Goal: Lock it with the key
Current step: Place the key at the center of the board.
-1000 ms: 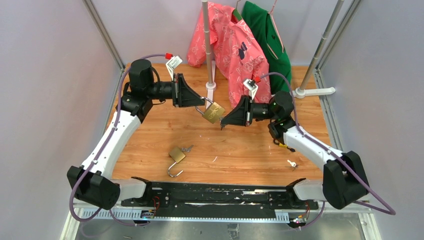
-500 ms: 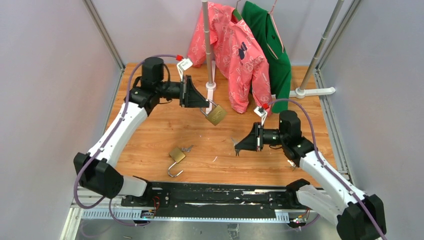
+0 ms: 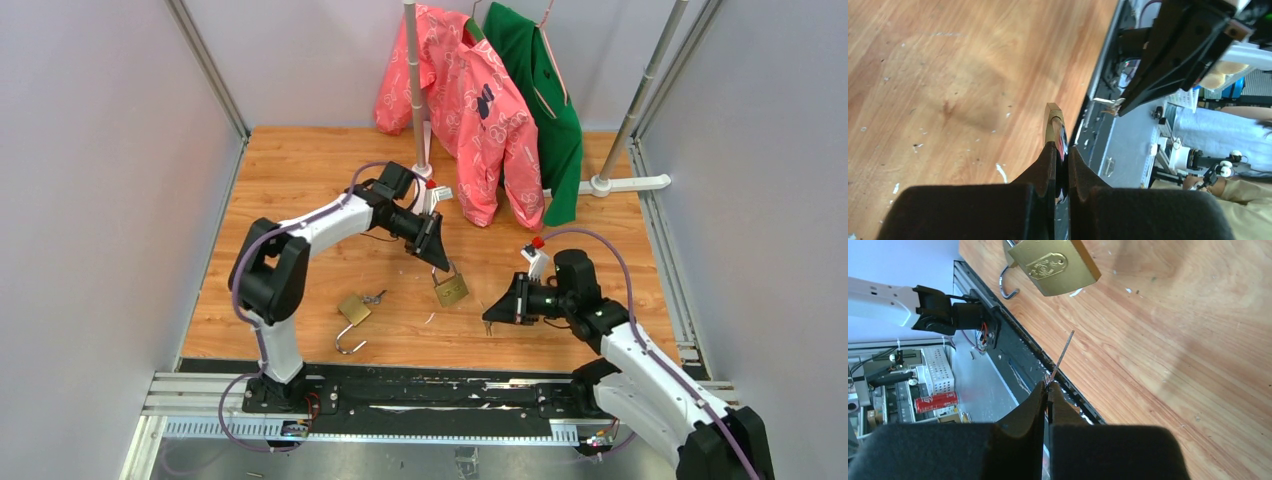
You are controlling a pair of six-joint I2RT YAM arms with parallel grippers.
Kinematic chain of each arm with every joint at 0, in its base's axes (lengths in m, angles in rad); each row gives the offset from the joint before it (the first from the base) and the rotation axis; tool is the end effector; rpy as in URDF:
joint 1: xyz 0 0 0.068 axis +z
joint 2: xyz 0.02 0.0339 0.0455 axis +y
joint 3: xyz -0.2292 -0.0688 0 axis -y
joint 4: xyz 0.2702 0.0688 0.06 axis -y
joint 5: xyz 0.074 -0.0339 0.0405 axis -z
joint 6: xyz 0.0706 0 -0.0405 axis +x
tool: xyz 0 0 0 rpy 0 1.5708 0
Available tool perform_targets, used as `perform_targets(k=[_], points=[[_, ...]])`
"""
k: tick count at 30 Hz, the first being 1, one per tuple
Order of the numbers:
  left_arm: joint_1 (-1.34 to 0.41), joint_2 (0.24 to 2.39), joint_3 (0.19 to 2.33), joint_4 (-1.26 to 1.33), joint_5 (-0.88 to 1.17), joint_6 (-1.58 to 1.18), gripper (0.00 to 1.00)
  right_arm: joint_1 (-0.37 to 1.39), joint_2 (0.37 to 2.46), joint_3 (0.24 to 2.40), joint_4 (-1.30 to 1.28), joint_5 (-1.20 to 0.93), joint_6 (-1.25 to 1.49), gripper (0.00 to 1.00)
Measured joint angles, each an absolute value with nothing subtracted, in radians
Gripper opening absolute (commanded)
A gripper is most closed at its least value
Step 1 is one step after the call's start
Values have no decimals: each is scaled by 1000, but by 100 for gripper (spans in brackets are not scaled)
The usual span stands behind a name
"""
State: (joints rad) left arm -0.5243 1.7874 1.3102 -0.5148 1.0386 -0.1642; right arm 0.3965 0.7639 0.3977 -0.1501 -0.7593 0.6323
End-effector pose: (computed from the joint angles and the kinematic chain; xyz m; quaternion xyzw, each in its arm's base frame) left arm 0.3131 -0.2514 0.1746 0.2883 0.7933 -0.5313 0.0727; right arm 0.2000 0.1364 0.1695 -0.0908 0.8190 0.5088 0.2493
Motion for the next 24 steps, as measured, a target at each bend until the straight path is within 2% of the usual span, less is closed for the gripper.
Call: perform_targets(k=[8, 18, 20, 21, 22, 24], points=[[-540, 1978, 1383, -508, 980, -145, 0, 405, 918, 321, -6, -727, 679, 0], [-547, 2048, 1380, -401, 947, -215, 0, 505, 1174, 317, 187, -697, 699, 1], [-548, 2050, 1380, -396, 940, -224, 0, 510, 1187, 317, 187, -679, 694, 10], [-549, 2049, 1380, -395, 935, -228, 4, 510, 1190, 319, 182, -668, 688, 16], [-550, 2049, 1380, -394, 931, -231, 15, 510, 1194, 323, 176, -659, 684, 23], [-551, 2049, 1380, -394, 918, -234, 31, 510, 1204, 339, 154, -640, 665, 36]])
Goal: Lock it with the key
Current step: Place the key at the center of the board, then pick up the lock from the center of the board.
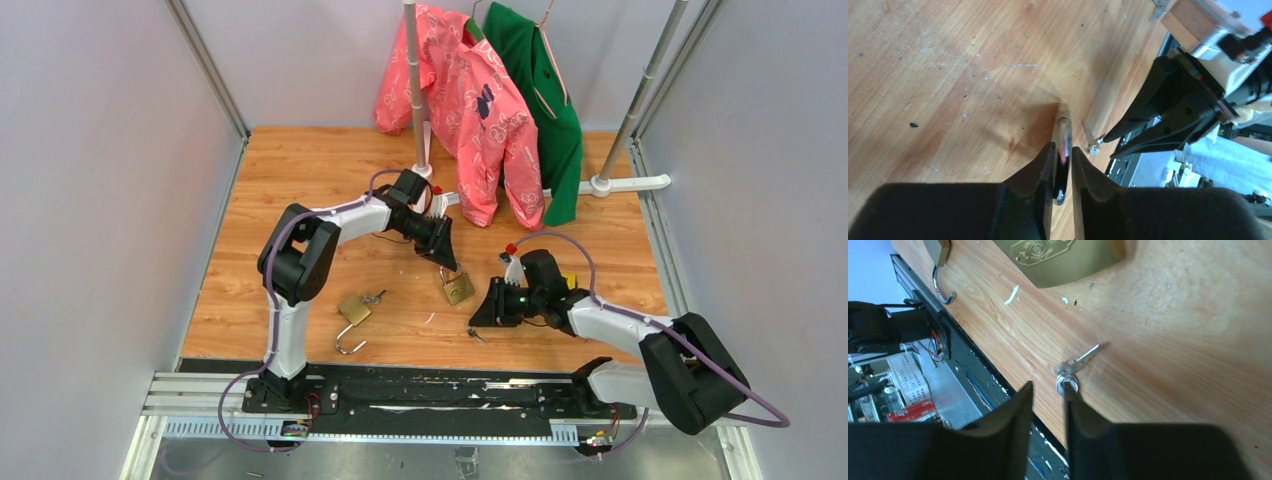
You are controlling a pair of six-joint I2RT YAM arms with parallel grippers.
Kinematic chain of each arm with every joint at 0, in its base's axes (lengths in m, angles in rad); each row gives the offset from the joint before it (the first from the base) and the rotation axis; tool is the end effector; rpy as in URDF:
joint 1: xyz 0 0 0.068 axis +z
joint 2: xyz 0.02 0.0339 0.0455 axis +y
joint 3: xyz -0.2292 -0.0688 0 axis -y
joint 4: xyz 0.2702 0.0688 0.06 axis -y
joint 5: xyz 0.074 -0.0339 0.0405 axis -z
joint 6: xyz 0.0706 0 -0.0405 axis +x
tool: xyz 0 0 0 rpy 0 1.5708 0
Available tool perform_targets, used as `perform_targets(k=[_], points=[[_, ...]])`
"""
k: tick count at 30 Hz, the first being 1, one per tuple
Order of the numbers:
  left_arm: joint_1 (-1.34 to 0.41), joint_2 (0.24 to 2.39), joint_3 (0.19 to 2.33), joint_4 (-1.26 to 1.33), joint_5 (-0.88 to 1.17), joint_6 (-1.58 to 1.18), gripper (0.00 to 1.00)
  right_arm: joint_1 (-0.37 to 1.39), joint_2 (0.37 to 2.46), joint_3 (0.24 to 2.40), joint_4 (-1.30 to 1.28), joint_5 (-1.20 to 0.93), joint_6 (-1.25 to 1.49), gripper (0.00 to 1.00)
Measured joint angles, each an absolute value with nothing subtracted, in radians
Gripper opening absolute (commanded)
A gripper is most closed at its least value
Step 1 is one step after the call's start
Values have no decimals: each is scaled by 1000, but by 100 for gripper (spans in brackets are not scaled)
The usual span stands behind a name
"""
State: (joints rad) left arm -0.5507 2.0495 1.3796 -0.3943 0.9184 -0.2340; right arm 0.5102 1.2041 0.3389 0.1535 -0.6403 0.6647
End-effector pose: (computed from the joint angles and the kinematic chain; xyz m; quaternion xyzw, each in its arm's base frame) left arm 0.3382 -0.2735 0.0940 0.2465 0.8394 -0.4824 0.0435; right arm 0.2042 0.1626 0.0754 -0.0641 0.8705 0.4572 0.1704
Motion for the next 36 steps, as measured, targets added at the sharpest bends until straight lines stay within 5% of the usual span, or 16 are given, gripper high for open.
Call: perform_targets(k=[5, 10, 12, 13, 15, 25, 36], points=[[-561, 2050, 1382, -408, 856, -220, 61, 514, 1218, 392, 87, -592, 619, 55], [-577, 2047, 1382, -450, 765, -199, 76, 530, 1168, 440, -42, -495, 577, 65], [-583, 2027, 1372, -468, 706, -194, 84, 536, 1124, 461, -106, -441, 561, 76], [-585, 2006, 1362, -476, 674, -194, 95, 544, 1072, 487, -167, -382, 547, 77], [-586, 1953, 1341, -488, 613, -188, 99, 557, 1040, 514, -214, -331, 533, 78], [-586, 1602, 1216, -588, 282, -195, 100, 800, 1086, 730, -369, -5, 469, 78], [-420, 1246, 996, -813, -25, -352, 100, 1118, 1483, 1035, -343, 158, 358, 79]])
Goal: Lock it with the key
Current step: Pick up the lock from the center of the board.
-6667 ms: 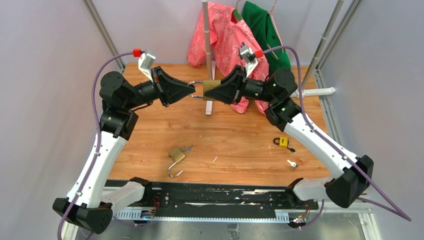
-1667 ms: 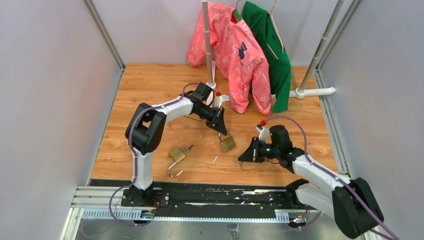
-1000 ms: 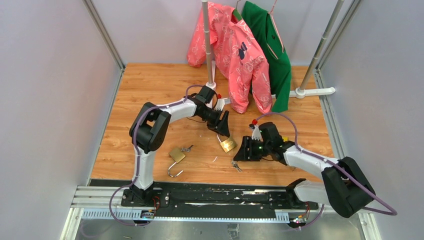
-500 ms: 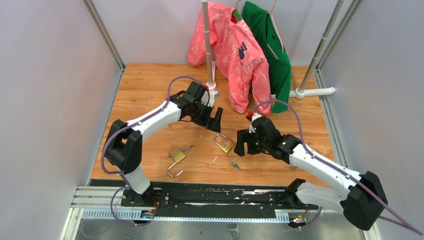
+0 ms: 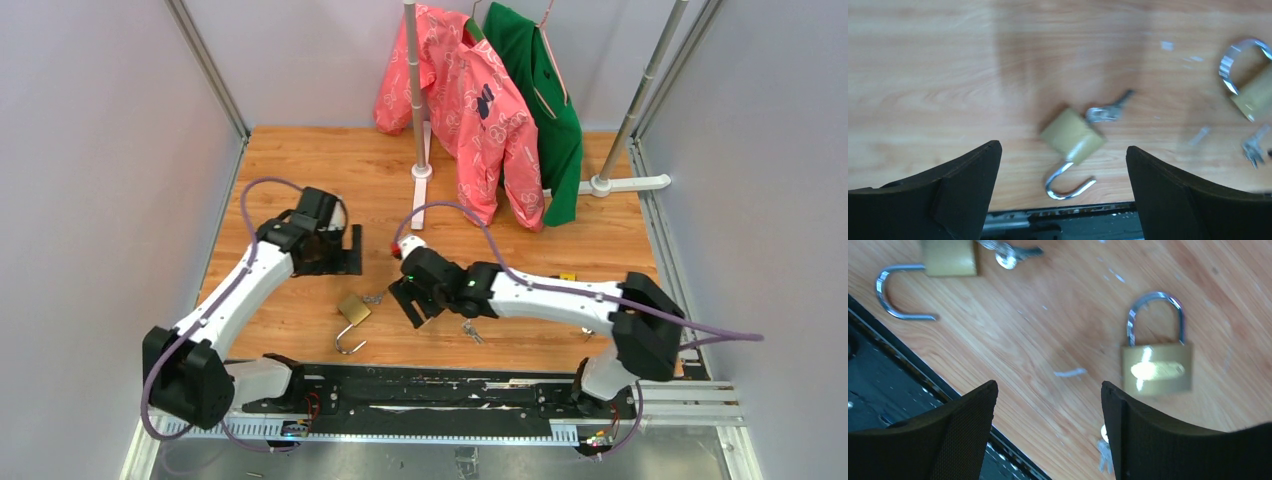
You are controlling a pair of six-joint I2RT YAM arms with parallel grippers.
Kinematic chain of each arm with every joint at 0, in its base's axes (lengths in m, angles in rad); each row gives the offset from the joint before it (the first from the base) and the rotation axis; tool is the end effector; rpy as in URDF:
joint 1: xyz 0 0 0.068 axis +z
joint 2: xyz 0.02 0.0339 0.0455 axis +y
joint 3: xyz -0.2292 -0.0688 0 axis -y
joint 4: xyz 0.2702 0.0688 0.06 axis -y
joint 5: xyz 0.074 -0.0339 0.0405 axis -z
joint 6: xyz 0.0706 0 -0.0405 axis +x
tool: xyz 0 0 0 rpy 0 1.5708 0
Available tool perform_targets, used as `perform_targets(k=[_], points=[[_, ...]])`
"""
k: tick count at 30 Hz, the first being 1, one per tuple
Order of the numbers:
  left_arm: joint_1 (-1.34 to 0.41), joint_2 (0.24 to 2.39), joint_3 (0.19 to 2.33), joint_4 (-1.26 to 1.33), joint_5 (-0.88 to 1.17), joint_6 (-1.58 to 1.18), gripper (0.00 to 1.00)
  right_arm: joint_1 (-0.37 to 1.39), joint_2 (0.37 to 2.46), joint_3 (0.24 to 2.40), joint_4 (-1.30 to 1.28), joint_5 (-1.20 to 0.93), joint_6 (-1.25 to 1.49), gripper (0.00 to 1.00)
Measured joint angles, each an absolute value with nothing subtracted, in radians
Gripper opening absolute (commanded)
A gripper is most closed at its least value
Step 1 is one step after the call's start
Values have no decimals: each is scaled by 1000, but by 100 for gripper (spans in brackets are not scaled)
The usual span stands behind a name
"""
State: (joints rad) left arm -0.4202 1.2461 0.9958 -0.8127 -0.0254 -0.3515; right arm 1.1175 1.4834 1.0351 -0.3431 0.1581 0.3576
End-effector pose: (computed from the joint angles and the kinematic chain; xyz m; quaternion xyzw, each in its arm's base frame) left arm 0.2690 -0.1182 0.1956 0.0301 0.9674 -0.0831 0.2373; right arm 0.1723 0.3282 0.1765 -0.3141 0.8675 0.2006 0.3294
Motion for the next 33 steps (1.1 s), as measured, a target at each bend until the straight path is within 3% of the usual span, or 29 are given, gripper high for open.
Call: perform_targets(k=[7, 17, 33], points=[[-132, 1053, 913, -919, -72, -450, 100, 1210, 1777, 1323, -330, 184, 313, 76], [64, 968, 883, -958, -96, -492, 100, 1221, 2002, 1555, -367, 170, 313, 77], [126, 884, 896, -986, -147, -532, 100, 1224, 2231, 1809, -435, 140, 229, 77]])
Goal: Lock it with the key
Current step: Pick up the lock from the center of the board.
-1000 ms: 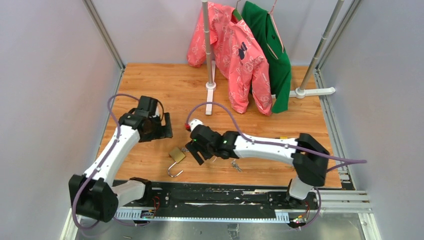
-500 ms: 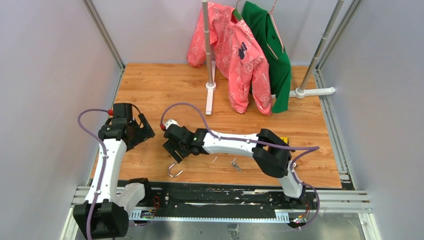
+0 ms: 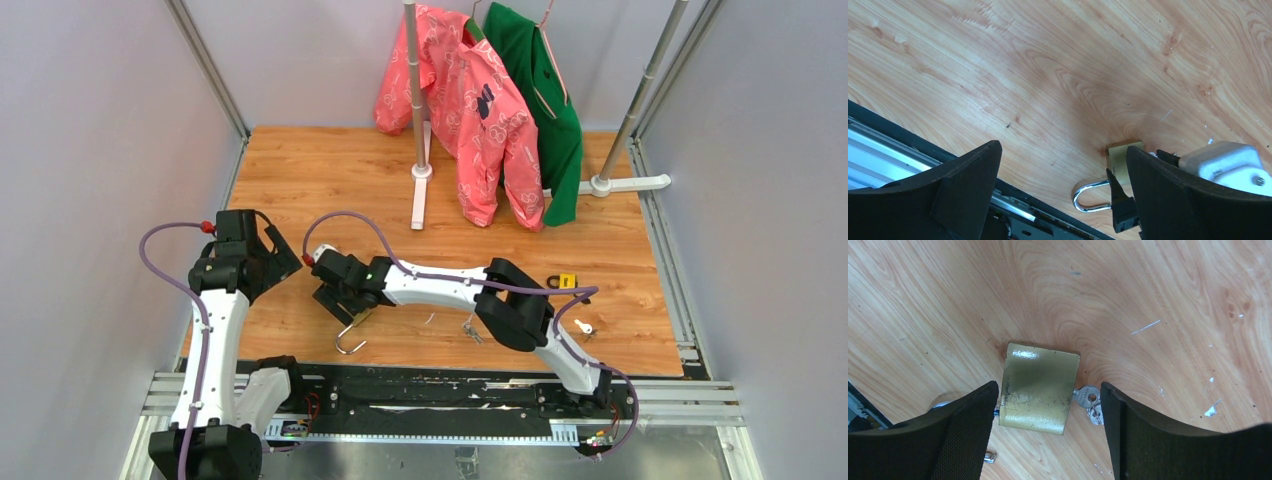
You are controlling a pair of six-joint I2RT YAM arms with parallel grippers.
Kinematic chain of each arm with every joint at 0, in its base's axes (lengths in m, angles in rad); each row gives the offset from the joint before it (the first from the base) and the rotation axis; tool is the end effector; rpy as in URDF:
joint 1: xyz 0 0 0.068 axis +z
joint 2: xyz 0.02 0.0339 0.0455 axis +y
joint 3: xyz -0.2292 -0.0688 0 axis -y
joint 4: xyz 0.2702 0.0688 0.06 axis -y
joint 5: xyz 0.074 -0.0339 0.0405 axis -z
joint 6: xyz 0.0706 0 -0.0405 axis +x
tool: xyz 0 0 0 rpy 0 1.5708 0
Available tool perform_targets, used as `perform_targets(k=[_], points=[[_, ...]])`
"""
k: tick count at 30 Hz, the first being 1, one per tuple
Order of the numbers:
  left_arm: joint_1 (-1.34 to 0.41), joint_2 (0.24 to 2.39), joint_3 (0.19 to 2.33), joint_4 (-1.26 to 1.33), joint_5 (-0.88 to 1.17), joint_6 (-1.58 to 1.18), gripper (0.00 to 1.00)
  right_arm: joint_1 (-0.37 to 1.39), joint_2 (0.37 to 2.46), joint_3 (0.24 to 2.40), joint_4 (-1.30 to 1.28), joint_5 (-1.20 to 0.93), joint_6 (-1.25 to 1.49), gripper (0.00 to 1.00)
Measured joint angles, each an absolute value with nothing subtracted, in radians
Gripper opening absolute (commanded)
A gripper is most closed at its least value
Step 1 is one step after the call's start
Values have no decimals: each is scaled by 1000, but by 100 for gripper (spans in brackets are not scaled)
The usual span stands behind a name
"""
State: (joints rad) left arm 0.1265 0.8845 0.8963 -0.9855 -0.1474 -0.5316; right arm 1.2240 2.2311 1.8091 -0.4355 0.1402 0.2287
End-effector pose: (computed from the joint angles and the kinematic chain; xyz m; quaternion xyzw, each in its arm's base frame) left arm 0.2220 0.0387 0.2350 -0.3285 0.8950 0.0099 0.3015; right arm 0.1880 0.4912 0.1298 -0.4247 0.8331 0.1822 0.3040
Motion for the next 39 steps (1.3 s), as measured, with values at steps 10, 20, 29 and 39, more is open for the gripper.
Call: perform_targets(k=[10, 20, 29, 39], points=[[128, 897, 896, -985, -154, -531, 100, 1229, 2272, 1836, -436, 100, 202, 52], [130, 911, 896, -986, -154, -530, 100, 1229, 2303, 1879, -442, 104, 201, 56], [130, 953, 896, -972, -150, -528, 100, 1218, 2321, 1893, -439, 102, 204, 60], [136, 978, 904, -938, -132, -517, 100, 1204, 2285, 1831, -407, 133, 237, 4]])
